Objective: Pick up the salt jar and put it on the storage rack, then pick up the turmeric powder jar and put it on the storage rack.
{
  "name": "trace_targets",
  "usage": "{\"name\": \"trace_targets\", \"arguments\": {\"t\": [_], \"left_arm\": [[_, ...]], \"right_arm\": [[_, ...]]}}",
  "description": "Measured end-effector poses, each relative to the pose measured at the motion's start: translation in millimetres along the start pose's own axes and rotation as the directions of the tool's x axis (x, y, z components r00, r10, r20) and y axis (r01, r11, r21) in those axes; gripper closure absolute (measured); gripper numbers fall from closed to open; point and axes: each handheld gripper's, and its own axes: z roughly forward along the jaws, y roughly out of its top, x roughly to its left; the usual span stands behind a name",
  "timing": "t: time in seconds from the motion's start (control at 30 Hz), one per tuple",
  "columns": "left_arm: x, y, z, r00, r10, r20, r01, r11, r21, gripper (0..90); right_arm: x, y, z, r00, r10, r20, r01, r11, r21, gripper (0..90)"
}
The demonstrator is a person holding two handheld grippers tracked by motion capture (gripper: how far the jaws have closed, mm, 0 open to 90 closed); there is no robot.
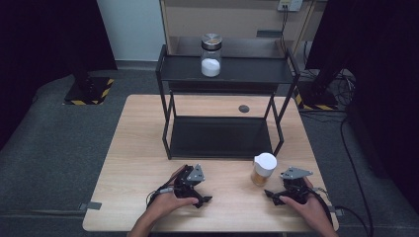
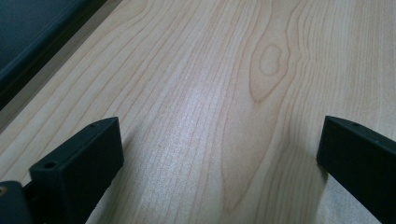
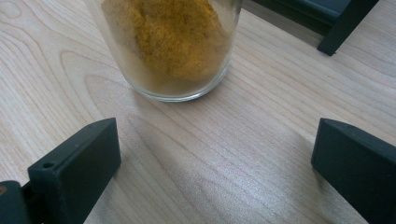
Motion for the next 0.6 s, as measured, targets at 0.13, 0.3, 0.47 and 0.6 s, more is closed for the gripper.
{"name": "trace_targets", "arguments": {"t": [0.13,0.3,0.47,0.6], "left_arm": [[0.0,0.0,0.0,1.0000,0.000,0.000,0.000,1.0000,0.000,0.0],[0.0,0.0,0.0,1.0000,0.000,0.000,0.000,1.0000,0.000,0.0],[0.0,0.0,0.0,1.0000,0.000,0.000,0.000,1.0000,0.000,0.0],[0.0,-0.1,0.0,1.0000,0.000,0.000,0.000,1.0000,-0.001,0.0]], "right_arm": [[-0.1,0.1,0.0,1.0000,0.001,0.000,-0.001,1.000,0.000,2.1],[0.2,0.1,0.0,1.0000,0.001,0.001,-0.001,1.000,0.000,2.1],[0.7,0.0,-0.1,1.0000,0.002,0.003,-0.002,1.000,0.000,2.3],[0.7,-1.1,-0.9,1.0000,0.008,0.000,-0.008,1.000,-0.004,3.7]]}}
